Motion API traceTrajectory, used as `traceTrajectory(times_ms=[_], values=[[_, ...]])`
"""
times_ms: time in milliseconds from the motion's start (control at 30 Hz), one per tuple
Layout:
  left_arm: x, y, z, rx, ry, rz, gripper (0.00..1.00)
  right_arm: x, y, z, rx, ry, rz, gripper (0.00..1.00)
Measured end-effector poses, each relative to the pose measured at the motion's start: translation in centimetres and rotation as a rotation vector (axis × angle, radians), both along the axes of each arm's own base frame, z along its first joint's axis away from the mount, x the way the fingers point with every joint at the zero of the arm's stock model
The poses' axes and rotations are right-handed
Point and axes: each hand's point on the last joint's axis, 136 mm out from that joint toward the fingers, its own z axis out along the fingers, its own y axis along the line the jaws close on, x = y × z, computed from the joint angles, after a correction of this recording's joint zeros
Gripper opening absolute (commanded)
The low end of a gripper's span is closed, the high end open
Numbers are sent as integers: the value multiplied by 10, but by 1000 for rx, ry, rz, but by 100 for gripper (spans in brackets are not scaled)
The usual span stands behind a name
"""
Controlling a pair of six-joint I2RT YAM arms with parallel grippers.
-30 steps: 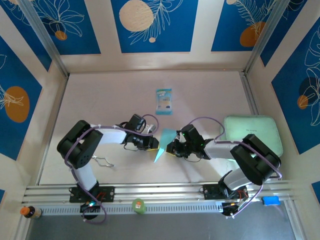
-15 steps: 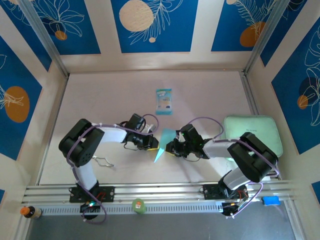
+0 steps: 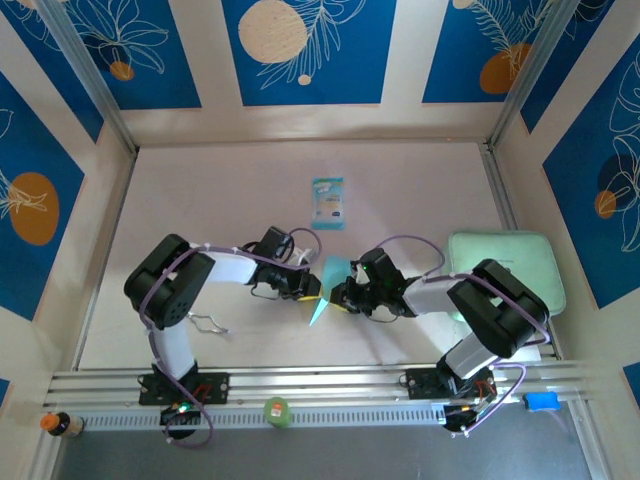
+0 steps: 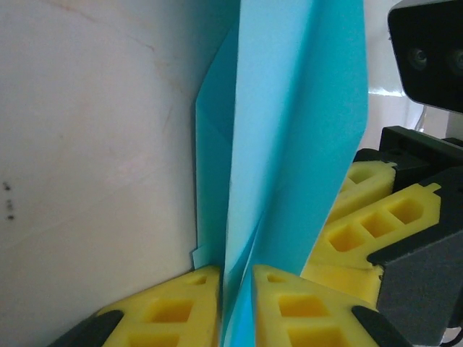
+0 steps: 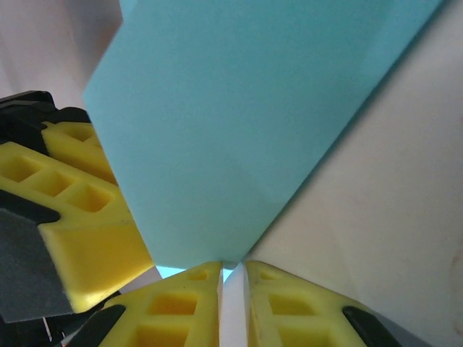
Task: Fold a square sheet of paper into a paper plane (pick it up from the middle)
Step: Turn over a paper plane at the center of the table.
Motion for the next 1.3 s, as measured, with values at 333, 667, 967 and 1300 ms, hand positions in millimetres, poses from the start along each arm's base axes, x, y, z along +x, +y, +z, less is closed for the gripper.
traceTrajectory(times_ms=[333, 667, 967, 1300], values=[[-1, -6, 2, -28, 5, -9, 15, 2, 2, 1, 12, -5, -2, 15], [4, -4, 9, -6, -44, 12, 6, 2, 0, 9, 18, -26, -10, 16], [23, 32, 43, 230, -316, 136, 0, 5, -17, 39, -31, -119, -60, 17], [26, 93, 24, 579, -395, 224, 1, 1, -19, 40, -85, -126, -44, 17]])
